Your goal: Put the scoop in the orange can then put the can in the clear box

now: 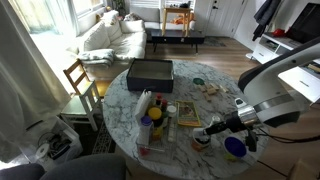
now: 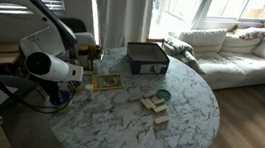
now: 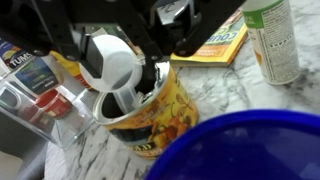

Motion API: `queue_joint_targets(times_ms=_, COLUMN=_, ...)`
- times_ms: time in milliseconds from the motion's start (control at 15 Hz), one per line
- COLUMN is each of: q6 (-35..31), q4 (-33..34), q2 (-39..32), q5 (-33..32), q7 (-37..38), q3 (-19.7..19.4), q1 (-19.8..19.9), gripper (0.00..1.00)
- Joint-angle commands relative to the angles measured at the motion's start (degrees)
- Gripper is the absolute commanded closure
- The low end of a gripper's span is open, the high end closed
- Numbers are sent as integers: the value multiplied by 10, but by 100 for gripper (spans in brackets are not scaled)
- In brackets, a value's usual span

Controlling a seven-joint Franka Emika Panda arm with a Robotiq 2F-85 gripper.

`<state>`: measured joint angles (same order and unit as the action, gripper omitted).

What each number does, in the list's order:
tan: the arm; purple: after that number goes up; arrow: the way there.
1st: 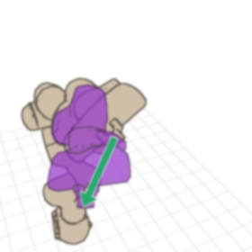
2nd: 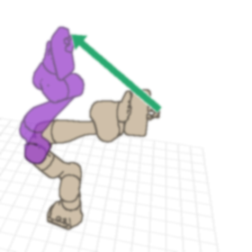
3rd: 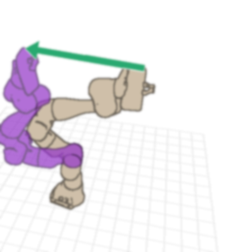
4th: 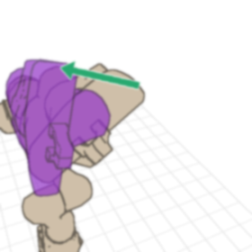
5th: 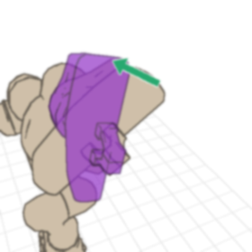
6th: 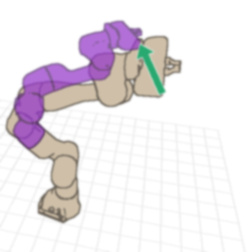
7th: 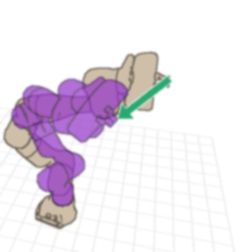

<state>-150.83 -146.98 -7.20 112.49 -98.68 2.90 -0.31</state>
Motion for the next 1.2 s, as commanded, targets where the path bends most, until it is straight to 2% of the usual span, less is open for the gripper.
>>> queue_joint_targets(times_ms=0, q6=10, q4=-10, q2=15, q5=-5, q7=-9, q3=-6, q1=7, gripper=19)
queue_joint_targets(times_ms=133, q6=15, q4=-12, q2=27, q5=-9, q7=-3, q3=-7, q1=9, gripper=4)
queue_joint_targets(times_ms=200, q6=18, q4=-14, q2=35, q5=-12, q7=1, q3=-8, q1=11, gripper=1)
queue_joint_targets(times_ms=267, q6=19, q4=-16, q2=43, q5=-22, q7=11, q3=-21, q1=0, gripper=0)
queue_joint_targets(times_ms=667, q6=-5, q4=-12, q2=46, q5=-55, q7=25, q3=-18, q1=5, gripper=0)
queue_joint_targets(times_ms=867, q6=-60, q4=-14, q2=58, q5=-91, q7=92, q3=-20, q1=-7, gripper=0)
queue_joint_targets(times_ms=1133, q6=-117, q4=-25, q2=65, q5=-208, q7=245, q3=-14, q1=-13, gripper=0)
